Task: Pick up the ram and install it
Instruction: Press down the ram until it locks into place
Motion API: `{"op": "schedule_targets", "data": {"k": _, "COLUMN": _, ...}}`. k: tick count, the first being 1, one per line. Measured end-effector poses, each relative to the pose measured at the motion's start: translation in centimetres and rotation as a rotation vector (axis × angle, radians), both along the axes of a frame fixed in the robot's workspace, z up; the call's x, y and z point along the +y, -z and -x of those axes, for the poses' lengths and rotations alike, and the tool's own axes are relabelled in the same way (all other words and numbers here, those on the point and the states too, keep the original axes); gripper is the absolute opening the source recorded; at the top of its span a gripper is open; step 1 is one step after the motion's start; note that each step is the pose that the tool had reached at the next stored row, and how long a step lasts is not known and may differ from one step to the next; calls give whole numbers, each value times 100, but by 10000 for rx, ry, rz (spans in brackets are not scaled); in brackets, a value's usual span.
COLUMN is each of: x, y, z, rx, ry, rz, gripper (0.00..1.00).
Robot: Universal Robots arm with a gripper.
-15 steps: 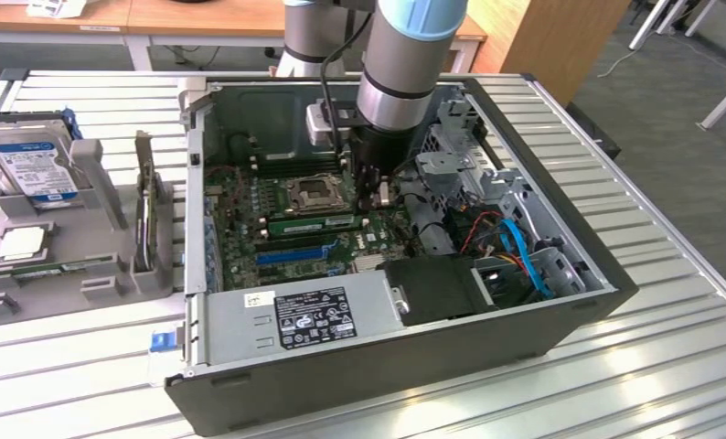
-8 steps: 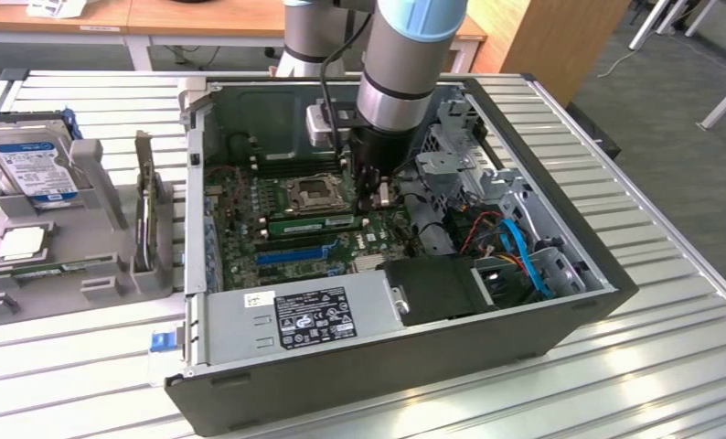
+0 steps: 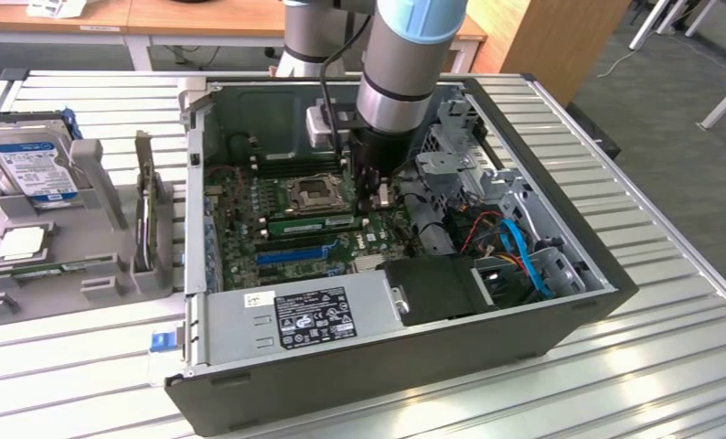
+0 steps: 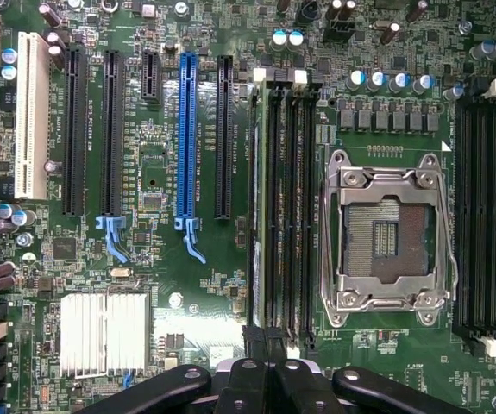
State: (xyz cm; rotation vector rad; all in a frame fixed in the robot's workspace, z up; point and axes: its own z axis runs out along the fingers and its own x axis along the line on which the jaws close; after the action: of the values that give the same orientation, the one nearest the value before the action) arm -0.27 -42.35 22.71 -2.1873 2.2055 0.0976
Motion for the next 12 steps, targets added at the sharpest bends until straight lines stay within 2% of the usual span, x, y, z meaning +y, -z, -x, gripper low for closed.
{"op": "schedule_targets", "data": {"k": 12, "x": 0, "y": 16, "z": 0, "rx": -1, "ry": 0, "rz": -1, "gripper": 10}}
